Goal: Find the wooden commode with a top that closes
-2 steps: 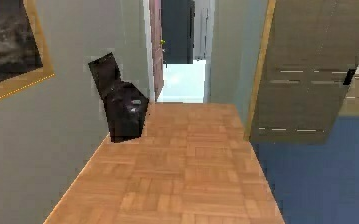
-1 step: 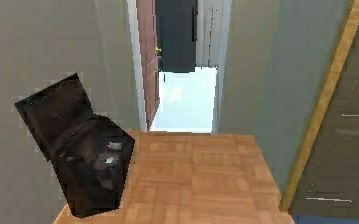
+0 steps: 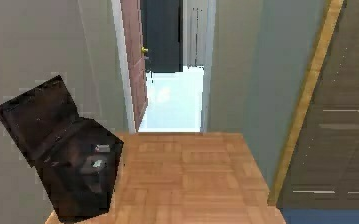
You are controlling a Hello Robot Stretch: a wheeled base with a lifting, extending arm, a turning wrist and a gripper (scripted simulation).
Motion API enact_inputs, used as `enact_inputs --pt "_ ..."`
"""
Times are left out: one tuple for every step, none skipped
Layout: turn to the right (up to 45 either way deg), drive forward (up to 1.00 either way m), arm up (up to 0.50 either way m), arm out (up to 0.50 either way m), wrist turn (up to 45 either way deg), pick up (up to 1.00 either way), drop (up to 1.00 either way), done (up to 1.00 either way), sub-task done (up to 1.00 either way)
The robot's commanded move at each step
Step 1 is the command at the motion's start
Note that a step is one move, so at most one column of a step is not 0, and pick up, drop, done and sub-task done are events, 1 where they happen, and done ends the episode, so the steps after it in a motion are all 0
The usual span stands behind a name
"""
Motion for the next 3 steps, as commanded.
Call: enact_inputs --pt "0.0 0.4 0.0 0.0 0.0 0.0 0.0 0.0 0.0" --pt "-39.0 0.0 0.0 0.0 0.0 0.0 0.0 0.0 0.0" --pt "0.0 0.0 0.0 0.0 0.0 0.0 0.0 1.0 0.0"
